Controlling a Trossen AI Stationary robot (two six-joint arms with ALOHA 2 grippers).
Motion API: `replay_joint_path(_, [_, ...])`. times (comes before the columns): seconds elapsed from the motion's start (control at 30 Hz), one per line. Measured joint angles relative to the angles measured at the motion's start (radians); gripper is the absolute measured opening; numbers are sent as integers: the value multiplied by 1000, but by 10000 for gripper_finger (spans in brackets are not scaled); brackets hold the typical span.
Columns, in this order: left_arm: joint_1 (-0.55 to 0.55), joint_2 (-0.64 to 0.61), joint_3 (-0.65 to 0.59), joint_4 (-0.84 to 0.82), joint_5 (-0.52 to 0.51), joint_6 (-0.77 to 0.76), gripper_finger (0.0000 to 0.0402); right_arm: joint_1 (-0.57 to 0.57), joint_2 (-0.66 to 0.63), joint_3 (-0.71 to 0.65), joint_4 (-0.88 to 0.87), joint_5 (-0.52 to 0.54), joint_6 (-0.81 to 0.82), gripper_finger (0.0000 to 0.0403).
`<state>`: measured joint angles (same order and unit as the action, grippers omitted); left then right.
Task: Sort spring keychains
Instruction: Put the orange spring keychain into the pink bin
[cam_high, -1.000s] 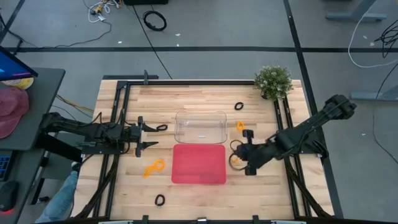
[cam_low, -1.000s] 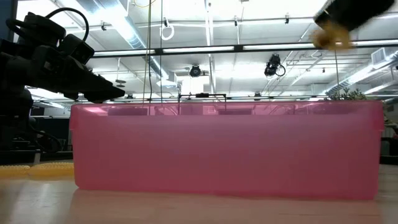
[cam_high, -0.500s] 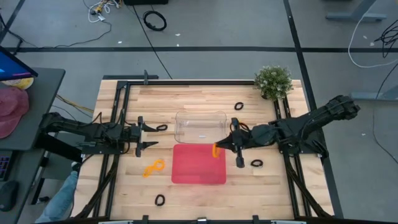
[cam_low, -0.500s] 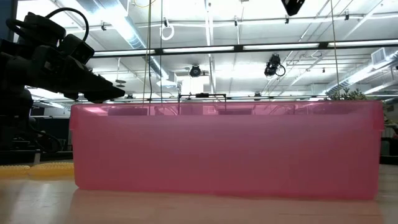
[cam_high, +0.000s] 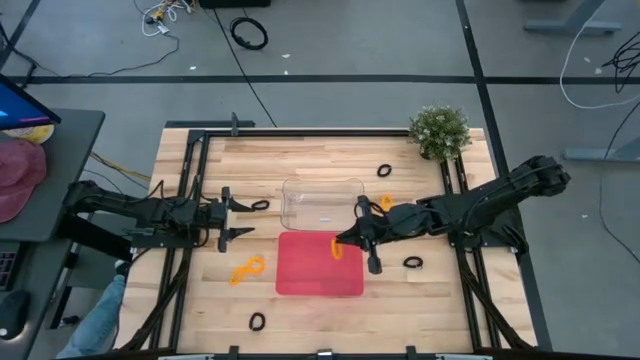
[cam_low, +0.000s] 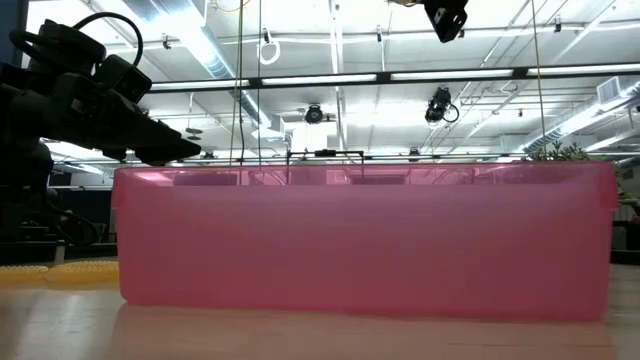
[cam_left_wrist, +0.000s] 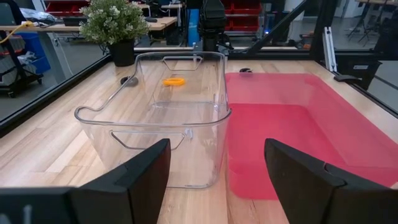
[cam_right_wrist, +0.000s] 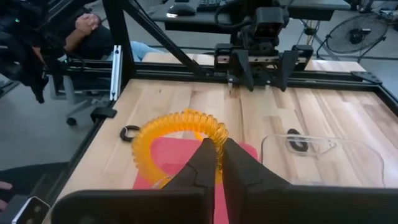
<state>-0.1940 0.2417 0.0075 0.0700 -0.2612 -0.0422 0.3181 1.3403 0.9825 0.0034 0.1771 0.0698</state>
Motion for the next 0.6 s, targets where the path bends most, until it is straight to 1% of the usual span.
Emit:
replay_joint_path(0.3, [0,0,0,0,0,0,261,-5,-3,0,1,-6,0,15])
replay_joint_path(0.6, [0,0,0,0,0,0,261,-5,-3,0,4,-6,0,52])
